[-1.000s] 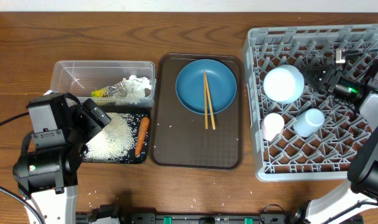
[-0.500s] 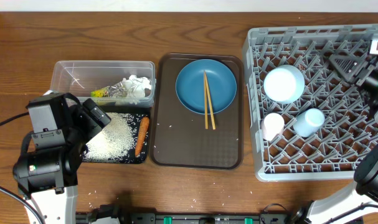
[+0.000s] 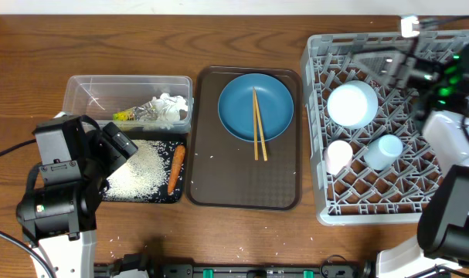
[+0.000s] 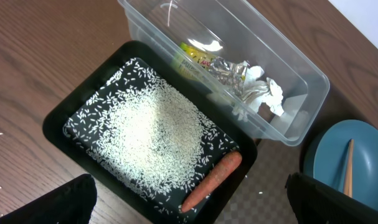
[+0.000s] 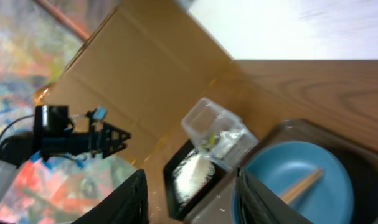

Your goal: Sort waste into correct bins and load items into the dishwasher rack

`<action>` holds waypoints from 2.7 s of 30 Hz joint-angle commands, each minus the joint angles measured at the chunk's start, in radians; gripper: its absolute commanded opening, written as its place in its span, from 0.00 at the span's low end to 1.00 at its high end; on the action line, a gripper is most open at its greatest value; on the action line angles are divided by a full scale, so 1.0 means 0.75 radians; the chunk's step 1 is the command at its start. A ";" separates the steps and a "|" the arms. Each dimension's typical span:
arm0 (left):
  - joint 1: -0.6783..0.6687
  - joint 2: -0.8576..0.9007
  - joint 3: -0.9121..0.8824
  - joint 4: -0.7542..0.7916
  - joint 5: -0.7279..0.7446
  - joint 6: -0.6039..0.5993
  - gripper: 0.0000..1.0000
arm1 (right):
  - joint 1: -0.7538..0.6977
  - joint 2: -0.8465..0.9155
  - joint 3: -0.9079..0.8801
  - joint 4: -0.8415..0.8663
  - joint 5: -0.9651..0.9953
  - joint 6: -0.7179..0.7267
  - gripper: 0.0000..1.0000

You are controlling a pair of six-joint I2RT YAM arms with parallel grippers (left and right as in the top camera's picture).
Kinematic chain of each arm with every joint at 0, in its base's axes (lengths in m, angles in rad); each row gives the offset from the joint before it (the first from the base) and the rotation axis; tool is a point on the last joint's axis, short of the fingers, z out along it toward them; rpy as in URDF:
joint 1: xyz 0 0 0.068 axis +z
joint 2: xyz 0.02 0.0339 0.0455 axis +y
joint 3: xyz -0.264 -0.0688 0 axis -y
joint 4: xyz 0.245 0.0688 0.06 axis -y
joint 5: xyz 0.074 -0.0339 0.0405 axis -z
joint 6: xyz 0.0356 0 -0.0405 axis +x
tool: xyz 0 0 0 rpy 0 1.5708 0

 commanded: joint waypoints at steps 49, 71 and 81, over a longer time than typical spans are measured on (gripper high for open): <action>0.007 -0.001 0.006 -0.004 -0.001 -0.002 0.99 | 0.156 -0.030 0.011 -1.282 0.932 -1.065 0.04; 0.007 -0.001 0.006 -0.004 -0.001 -0.002 0.99 | 0.087 -0.055 0.012 -0.814 0.365 -0.770 0.01; 0.007 -0.001 0.006 -0.004 -0.001 -0.002 0.99 | 0.052 -0.055 0.011 -1.242 0.936 -1.065 0.01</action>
